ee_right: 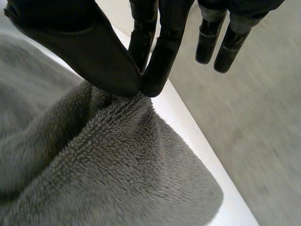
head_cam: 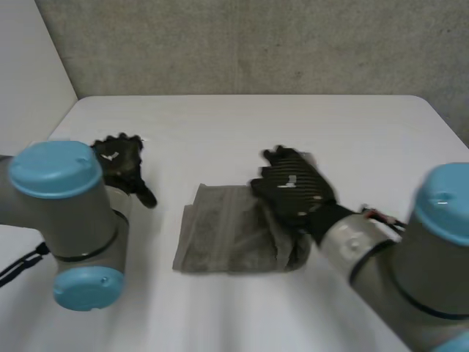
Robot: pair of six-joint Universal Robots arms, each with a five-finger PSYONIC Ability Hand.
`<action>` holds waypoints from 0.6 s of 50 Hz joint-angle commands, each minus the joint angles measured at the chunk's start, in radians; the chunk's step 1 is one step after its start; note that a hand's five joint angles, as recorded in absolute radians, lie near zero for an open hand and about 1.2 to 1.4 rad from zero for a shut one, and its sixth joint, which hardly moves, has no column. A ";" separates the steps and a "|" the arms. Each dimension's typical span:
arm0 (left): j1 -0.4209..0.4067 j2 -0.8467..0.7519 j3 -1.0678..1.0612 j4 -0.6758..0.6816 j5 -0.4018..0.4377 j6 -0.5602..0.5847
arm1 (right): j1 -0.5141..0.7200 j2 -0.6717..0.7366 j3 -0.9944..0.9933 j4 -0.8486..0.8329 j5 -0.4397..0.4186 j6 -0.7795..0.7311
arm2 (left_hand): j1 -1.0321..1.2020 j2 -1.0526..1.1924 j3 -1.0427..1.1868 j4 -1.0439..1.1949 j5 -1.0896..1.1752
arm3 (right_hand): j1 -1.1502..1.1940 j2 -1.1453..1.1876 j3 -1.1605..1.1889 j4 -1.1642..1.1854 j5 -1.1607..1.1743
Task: Fold the towel.
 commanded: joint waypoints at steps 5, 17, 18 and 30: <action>0.126 0.121 -0.077 0.002 0.007 -0.042 | 0.211 0.285 -0.281 0.035 -0.025 -0.017 | -0.084 -0.057 -0.048 -0.054 -0.031 | 0.097 0.073 -0.047 -0.076 0.062; 0.227 0.137 -0.134 -0.004 0.286 -0.180 | 0.295 0.482 -0.475 0.038 -0.020 0.083 | -0.072 -0.045 -0.048 -0.054 -0.019 | 0.097 0.073 -0.047 -0.076 0.062; 0.227 0.137 -0.134 -0.004 0.286 -0.180 | 0.295 0.501 -0.488 0.038 -0.023 0.101 | -0.072 -0.045 -0.048 -0.054 -0.019 | 0.097 0.073 -0.047 -0.076 0.062; 0.210 0.134 -0.134 -0.001 0.357 -0.208 | 0.295 0.509 -0.492 0.079 -0.088 0.183 | -0.090 -0.063 -0.048 -0.054 -0.036 | -0.979 -1.004 -0.047 -0.076 -1.014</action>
